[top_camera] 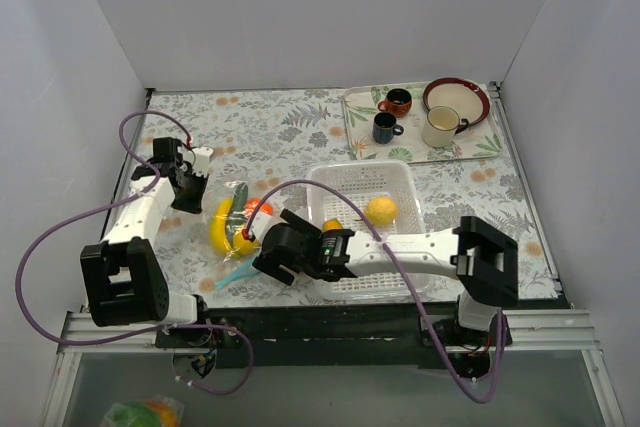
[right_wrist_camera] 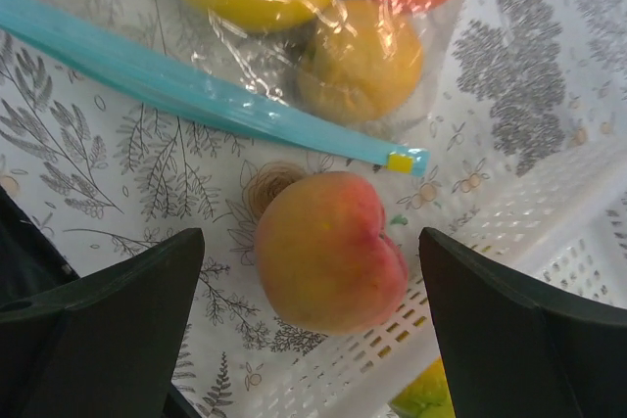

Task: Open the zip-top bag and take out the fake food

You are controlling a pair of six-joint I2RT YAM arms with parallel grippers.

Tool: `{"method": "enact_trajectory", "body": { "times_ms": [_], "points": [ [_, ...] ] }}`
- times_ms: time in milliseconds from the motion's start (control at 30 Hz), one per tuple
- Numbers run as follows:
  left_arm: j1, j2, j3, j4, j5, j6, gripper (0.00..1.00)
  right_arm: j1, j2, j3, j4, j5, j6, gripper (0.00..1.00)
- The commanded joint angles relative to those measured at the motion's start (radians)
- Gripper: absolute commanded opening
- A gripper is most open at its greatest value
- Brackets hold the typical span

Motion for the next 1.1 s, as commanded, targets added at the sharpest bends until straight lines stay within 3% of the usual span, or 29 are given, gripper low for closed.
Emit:
{"method": "enact_trajectory", "body": {
  "times_ms": [0,300,1067],
  "points": [
    [0.007,-0.042,-0.025,0.025,-0.040,0.008,0.00,-0.003,0.078,0.020,0.017,-0.032,-0.017,0.99],
    [0.033,-0.055,-0.071,0.067,-0.106,0.045,0.00,-0.023,0.169,0.030,-0.024,0.009,-0.023,0.99],
    [0.046,-0.019,-0.036,0.045,-0.049,0.042,0.00,-0.037,0.089,-0.048,-0.135,-0.035,0.001,0.98]
  ]
}}
